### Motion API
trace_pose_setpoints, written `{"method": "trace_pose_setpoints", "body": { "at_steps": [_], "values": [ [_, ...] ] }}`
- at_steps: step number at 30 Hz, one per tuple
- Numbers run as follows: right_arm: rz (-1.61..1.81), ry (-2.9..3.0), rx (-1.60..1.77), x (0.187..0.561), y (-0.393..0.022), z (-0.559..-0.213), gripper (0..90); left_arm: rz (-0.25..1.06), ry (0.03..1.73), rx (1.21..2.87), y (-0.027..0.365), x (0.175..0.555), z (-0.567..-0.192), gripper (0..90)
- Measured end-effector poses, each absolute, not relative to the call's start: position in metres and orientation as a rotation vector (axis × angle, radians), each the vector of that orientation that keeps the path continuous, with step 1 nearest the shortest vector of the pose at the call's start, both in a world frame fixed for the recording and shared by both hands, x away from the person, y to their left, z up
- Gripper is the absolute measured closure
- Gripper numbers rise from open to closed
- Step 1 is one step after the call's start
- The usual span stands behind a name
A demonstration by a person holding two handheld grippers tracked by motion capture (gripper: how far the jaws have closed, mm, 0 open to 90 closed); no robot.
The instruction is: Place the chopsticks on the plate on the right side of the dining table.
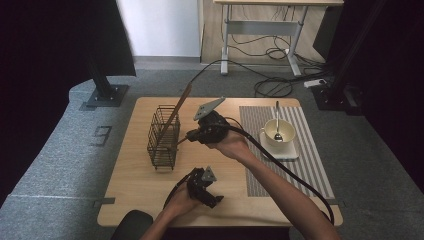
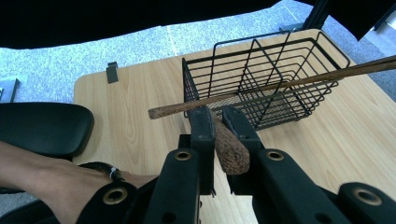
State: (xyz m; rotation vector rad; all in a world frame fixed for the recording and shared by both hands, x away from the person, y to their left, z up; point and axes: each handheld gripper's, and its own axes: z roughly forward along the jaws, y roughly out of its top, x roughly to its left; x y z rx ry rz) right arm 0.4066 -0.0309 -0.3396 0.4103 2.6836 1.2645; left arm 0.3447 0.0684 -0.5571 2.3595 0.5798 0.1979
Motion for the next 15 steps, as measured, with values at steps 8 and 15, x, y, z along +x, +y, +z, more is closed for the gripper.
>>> {"method": "trace_pose_setpoints", "body": {
  "at_steps": [8,15],
  "values": [
    [1.282,2.671,0.421,0.406,-0.045,-0.327,82.3,0.200,0.579,2.361,0.069,0.345,-0.557,0.0],
    [1.319,2.642,0.450,0.405,-0.060,-0.316,82.3,0.200,0.582,2.359,0.068,0.345,-0.557,0.0]
  ]
}}
